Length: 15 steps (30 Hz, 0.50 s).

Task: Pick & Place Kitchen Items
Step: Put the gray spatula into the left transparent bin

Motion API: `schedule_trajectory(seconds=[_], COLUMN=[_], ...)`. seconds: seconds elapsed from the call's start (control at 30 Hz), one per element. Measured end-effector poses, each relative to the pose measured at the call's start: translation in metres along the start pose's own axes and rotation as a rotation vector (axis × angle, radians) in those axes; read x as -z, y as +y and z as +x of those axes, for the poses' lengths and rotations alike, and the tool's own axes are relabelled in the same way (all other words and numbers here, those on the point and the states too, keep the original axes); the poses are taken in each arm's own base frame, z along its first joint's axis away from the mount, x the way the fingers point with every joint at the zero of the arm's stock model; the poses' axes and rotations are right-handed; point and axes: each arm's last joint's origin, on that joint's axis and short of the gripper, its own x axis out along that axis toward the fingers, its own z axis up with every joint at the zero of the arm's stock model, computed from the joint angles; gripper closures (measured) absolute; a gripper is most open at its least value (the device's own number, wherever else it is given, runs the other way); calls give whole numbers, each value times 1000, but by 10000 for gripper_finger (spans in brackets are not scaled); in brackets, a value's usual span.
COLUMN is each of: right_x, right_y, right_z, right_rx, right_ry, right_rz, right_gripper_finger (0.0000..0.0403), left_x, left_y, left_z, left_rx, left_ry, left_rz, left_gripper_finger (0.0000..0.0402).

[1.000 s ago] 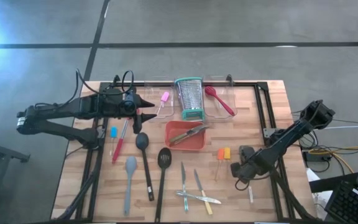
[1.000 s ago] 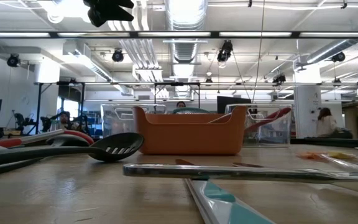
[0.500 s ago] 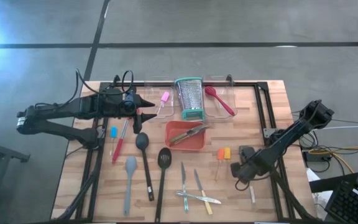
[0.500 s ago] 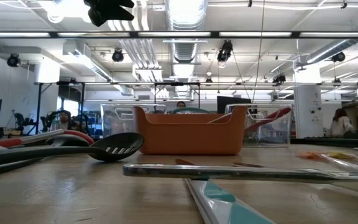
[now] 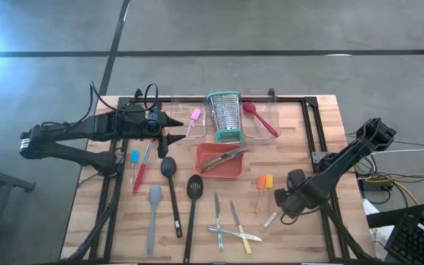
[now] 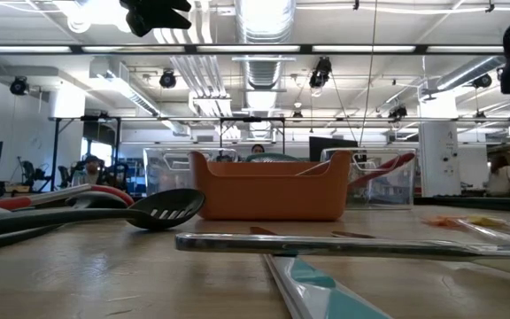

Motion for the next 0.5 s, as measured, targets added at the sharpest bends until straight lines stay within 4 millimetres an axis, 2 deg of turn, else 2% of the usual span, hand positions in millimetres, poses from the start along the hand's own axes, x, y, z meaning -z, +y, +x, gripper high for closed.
schedule_trajectory(seconds=[0.27, 0.5], right_x=[2, 3], right_y=[3, 10], right_z=[-11, -12], right_rx=[-5, -69], right_ry=[33, 54], right_rz=[70, 91], right_gripper_finger=[388, 335], left_x=[0, 0], left_y=[0, 0], left_z=[0, 0], left_rx=[0, 0], left_ry=[0, 0], left_rz=[-4, -9], left_gripper_finger=[179, 179])
